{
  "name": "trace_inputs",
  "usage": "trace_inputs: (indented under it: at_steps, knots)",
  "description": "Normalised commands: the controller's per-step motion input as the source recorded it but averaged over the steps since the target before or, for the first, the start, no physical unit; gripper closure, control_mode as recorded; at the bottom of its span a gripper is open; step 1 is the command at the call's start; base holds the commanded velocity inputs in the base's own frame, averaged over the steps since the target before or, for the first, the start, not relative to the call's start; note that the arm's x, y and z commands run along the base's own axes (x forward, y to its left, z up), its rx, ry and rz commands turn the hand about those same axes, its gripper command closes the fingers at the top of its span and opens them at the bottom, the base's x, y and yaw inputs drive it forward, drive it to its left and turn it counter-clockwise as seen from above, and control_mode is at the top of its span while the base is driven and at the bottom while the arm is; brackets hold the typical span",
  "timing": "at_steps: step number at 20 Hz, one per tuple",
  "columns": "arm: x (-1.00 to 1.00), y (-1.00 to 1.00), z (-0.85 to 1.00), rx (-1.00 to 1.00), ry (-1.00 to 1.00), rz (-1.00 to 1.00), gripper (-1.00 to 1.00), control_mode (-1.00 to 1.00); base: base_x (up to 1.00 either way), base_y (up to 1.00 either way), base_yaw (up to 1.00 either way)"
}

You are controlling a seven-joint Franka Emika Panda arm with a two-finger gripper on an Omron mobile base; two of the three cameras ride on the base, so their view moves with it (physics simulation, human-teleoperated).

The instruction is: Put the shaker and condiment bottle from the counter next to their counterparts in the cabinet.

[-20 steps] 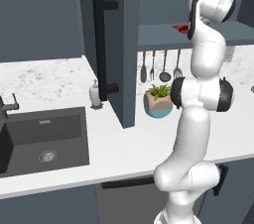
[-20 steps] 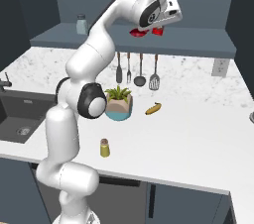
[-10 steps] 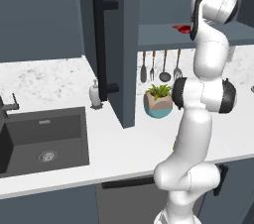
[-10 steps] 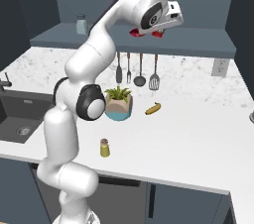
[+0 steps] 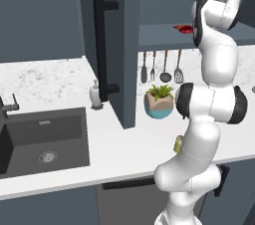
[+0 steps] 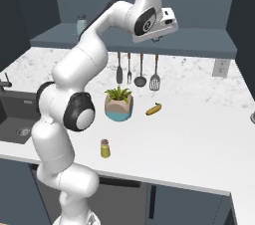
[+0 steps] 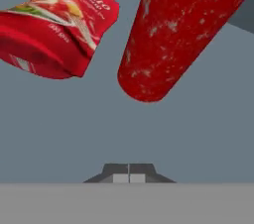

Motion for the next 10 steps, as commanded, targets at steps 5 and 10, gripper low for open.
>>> trace_inputs:
  at_steps: [5,10]
  knots:
    - [-0.96,0.26,-0.69,-0.02,0.0,0.0,1.0,-1.0,0.0,0.0,0.0]
    - [-1.0,0.19,-0.83,0.0,0.0,0.0,1.0,-1.0,0.0,0.0,0.0]
